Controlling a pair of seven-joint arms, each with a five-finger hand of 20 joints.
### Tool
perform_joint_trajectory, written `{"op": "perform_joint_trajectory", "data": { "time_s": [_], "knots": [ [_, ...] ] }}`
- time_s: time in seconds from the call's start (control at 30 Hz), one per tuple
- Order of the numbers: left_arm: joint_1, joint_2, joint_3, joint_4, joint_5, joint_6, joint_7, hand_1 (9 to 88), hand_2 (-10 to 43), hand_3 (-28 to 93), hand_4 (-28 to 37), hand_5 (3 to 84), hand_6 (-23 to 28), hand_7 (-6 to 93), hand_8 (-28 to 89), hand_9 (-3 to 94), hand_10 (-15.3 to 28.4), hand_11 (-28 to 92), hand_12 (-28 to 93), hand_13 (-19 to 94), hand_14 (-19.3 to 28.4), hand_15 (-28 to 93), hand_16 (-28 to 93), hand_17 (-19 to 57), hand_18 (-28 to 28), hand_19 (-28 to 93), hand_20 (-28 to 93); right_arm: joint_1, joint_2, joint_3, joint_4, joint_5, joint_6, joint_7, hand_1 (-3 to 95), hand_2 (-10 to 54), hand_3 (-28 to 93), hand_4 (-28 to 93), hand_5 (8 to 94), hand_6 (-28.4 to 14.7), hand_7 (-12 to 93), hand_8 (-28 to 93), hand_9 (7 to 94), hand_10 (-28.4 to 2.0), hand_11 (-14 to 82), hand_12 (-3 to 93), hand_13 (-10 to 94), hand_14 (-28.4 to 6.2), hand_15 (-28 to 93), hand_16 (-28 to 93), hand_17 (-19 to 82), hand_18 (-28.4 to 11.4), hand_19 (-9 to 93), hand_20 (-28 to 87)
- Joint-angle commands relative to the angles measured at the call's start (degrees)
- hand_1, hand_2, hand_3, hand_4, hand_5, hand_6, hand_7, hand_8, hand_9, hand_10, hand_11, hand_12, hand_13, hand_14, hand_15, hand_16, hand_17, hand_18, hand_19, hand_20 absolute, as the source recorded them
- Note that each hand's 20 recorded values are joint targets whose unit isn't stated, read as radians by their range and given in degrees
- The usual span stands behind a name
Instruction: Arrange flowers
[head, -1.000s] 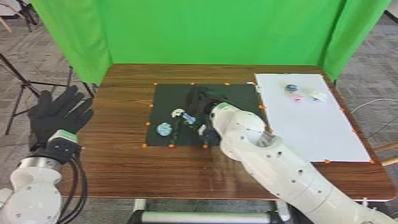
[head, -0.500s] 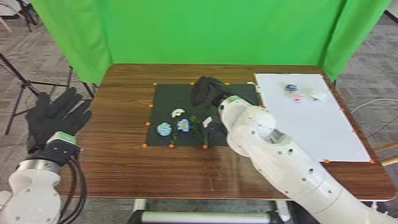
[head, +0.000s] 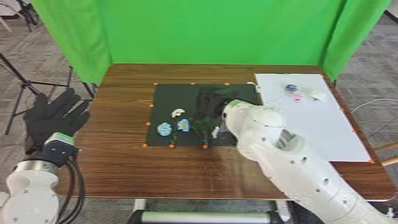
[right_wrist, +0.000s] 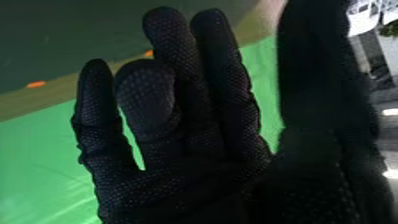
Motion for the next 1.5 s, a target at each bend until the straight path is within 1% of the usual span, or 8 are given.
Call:
{"op": "perform_joint_trajectory", "data": {
  "time_s": [0.03,0.5,0.63,1.17,1.23,1.33,1.4,1.5],
  "knots": [
    [-0.5,-0.06,0.50,0.20,0.72,-0.50,-1.20,24.7,13.1,70,-28.3,36.8,7.6,16.3,-11,29.3,13.9,21,9,19,15.4,39,-10,-6.9,12.7,28,8,-0.5,-4.1,-3.9,2.8,-3.3,6.5,1.4,65.1,-9.5,22,-28,66.7,-1.9,24,-14,69.5,-14.1,34.8,26.0,63,-12.5,74,37,23,-23.9,71,41],
    [-0.4,-0.04,0.86,0.14,0.46,0.22,-0.64,24.9,13.3,70,-28.3,37.1,7.7,16.6,-11,29.4,14.0,21,9,20,15.4,39,-10,-6.9,12.6,28,9,1.0,-5.2,-8.8,8.3,-8.8,14.1,2.1,69.1,-9.5,24,-28,68.7,-1.0,26,-7,70.3,-13.3,38.4,28.1,64,-11.7,74,38,24,-23.3,72,41],
    [-0.2,-0.13,0.56,-0.04,0.36,0.60,-0.58,24.8,13.3,70,-28.3,37.1,7.7,16.6,-11,29.4,14.0,21,9,20,15.5,39,-10,-6.9,12.6,28,8,0.7,-4.6,-8.8,7.1,-8.9,14.8,2.1,69.5,-9.5,32,-28,67.4,-1.1,28,-3,72.1,-11.3,30.9,39.5,65,-11.4,74,38,25,-23.5,73,40],
    [-0.5,-0.41,0.23,0.30,0.81,0.01,-1.98,25.0,13.2,70,-28.3,37.2,7.8,16.6,-11,29.6,13.9,21,9,20,15.4,39,-10,-7.0,12.7,29,9,-1.9,-3.2,-9.5,2.0,-12.1,12.8,-1.7,67.8,-9.5,32,-28,64.7,-0.5,29,-16,67.4,-12.7,38.1,33.5,63,-11.7,74,39,24,-23.4,72,41],
    [-1.3,-0.11,0.98,0.31,0.68,1.48,-1.95,25.1,13.3,70,-28.3,37.2,7.8,16.6,-11,29.6,13.9,21,9,20,15.5,39,-10,-7.1,12.8,29,9,-1.8,-3.4,-10.0,2.5,-12.7,13.2,-1.2,68.0,-9.5,32,-28,64.2,-0.1,29,-16,65.9,-13.2,39.0,31.5,62,-12.1,74,39,24,-23.4,72,41],
    [-0.8,-0.22,0.60,0.23,0.66,0.82,-1.62,25.1,13.4,70,-28.3,37.4,7.9,16.7,-11,30.0,14.1,22,9,20,15.5,40,-10,-7.1,12.8,29,9,-0.9,-3.5,-11.3,3.9,-13.5,13.7,-0.9,69.0,-9.5,31,-28,64.1,0.2,29,-16,65.1,-13.4,39.7,28.5,62,-12.2,75,38,24,-23.4,72,41],
    [-0.1,-1.45,-1.01,0.85,3.48,-3.58,-4.02,25.1,13.5,70,-28.3,37.5,7.9,16.7,-11,29.9,14.0,22,9,20,15.5,40,-10,-7.1,12.8,29,9,-0.5,-3.7,-11.0,4.5,-13.5,13.2,-1.0,72.5,-9.5,25,-28,64.2,0.2,29,-16,65.3,-13.2,38.2,29.8,62,-12.2,75,38,24,-23.3,72,42],
    [-0.2,-2.16,-1.95,0.93,6.04,-5.02,-5.21,25.1,13.4,70,-28.3,36.7,7.6,16.3,-11,29.1,13.8,20,8,19,15.4,38,-11,-7.1,12.8,29,8,0.2,-3.3,-11.3,4.6,-13.7,13.2,-0.9,74.9,-9.5,23,-28,63.1,-0.6,28,-15,65.4,-12.7,34.3,29.4,61,-11.8,74,38,23,-23.0,72,41]
  ]
}}
